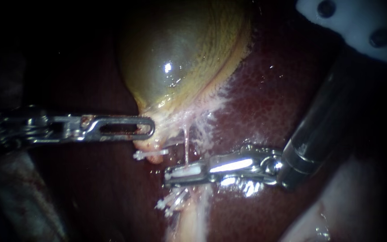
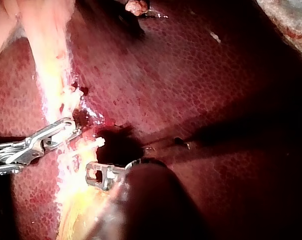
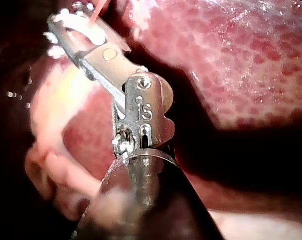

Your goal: Going back second clip right tube

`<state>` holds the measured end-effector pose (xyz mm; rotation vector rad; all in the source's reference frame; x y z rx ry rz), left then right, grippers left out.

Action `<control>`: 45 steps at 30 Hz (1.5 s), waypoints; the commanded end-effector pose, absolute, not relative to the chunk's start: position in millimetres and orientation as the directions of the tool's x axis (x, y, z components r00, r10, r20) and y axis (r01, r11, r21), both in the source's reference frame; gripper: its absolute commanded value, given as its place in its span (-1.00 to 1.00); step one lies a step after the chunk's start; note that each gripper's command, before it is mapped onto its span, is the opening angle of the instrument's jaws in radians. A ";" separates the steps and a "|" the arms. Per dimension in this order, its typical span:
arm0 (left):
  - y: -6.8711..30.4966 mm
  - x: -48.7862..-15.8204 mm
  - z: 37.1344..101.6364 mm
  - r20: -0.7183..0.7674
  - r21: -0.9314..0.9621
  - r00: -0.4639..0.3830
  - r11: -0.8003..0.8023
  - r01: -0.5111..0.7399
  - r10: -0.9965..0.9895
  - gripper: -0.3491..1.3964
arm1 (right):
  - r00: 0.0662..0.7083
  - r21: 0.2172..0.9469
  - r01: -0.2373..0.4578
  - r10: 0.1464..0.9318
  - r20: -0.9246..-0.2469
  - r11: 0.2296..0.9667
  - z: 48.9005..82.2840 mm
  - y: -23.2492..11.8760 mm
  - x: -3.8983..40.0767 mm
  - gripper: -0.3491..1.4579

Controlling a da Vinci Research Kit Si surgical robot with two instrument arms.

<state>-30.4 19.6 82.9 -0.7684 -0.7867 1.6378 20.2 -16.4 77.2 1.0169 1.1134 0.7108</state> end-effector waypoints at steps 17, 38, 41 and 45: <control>19.5 -30.6 82.7 -0.082 -0.820 -0.180 -0.169 -0.547 0.980 -1.00 | 0.314 0.853 0.073 0.800 -0.511 0.516 77.3 -15.2 19.8 -0.15; 19.5 -30.6 82.5 -0.081 -0.820 -0.180 -0.168 -0.547 0.980 -1.00 | 0.305 0.798 0.069 0.749 -0.588 0.599 75.1 -13.6 15.7 -0.15; 19.5 -30.6 82.5 -0.081 -0.820 -0.180 -0.168 -0.547 0.980 -1.00 | 0.303 0.787 0.060 0.740 -0.601 0.614 74.3 -13.2 14.5 -0.15; 19.5 -30.6 82.5 -0.081 -0.820 -0.180 -0.168 -0.547 0.980 -1.00 | 0.293 0.766 0.057 0.723 -0.626 0.640 73.1 -12.6 13.0 -0.15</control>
